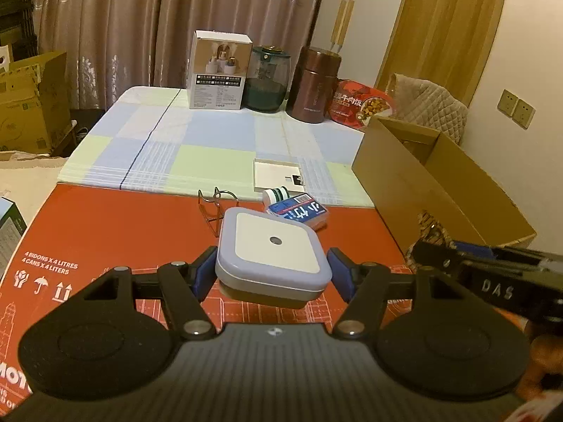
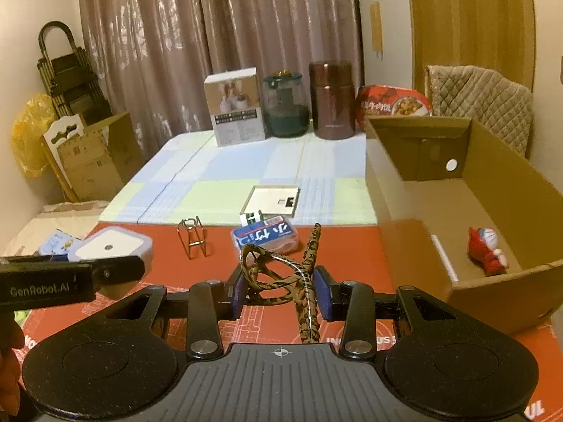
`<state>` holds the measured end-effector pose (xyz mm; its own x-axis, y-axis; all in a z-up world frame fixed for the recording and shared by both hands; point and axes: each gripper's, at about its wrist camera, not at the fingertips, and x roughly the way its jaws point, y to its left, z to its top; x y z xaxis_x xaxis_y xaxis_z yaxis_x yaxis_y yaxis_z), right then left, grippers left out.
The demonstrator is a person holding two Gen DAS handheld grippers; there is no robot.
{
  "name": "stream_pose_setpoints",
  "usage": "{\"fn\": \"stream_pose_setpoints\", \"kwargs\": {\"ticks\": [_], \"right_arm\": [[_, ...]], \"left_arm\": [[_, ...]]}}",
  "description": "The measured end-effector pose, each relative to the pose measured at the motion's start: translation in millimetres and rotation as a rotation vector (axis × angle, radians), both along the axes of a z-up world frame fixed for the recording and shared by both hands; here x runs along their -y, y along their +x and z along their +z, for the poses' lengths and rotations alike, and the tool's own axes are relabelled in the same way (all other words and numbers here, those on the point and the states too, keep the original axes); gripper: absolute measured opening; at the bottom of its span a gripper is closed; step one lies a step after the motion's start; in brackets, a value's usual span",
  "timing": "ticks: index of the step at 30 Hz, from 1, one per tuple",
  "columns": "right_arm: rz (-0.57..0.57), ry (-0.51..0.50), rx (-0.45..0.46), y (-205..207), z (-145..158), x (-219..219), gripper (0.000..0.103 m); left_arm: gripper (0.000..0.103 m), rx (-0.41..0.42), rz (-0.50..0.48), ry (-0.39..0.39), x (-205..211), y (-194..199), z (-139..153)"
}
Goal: Organize rigid objects
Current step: 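Carry the night light and braided cord in both tools over the cardboard box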
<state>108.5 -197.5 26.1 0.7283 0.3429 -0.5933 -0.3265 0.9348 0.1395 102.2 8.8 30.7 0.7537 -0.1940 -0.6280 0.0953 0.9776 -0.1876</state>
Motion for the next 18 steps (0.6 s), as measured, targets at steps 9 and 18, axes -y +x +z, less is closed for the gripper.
{"fn": "stream_pose_setpoints", "kwargs": {"ticks": [9, 18], "right_arm": [[-0.031, 0.018, 0.029, -18, 23, 27, 0.037], [-0.099, 0.009, 0.065, -22, 42, 70, 0.037]], "left_arm": [[0.062, 0.014, -0.029, 0.010, 20, -20, 17], [0.062, 0.039, -0.103, 0.000, 53, -15, 34]]}}
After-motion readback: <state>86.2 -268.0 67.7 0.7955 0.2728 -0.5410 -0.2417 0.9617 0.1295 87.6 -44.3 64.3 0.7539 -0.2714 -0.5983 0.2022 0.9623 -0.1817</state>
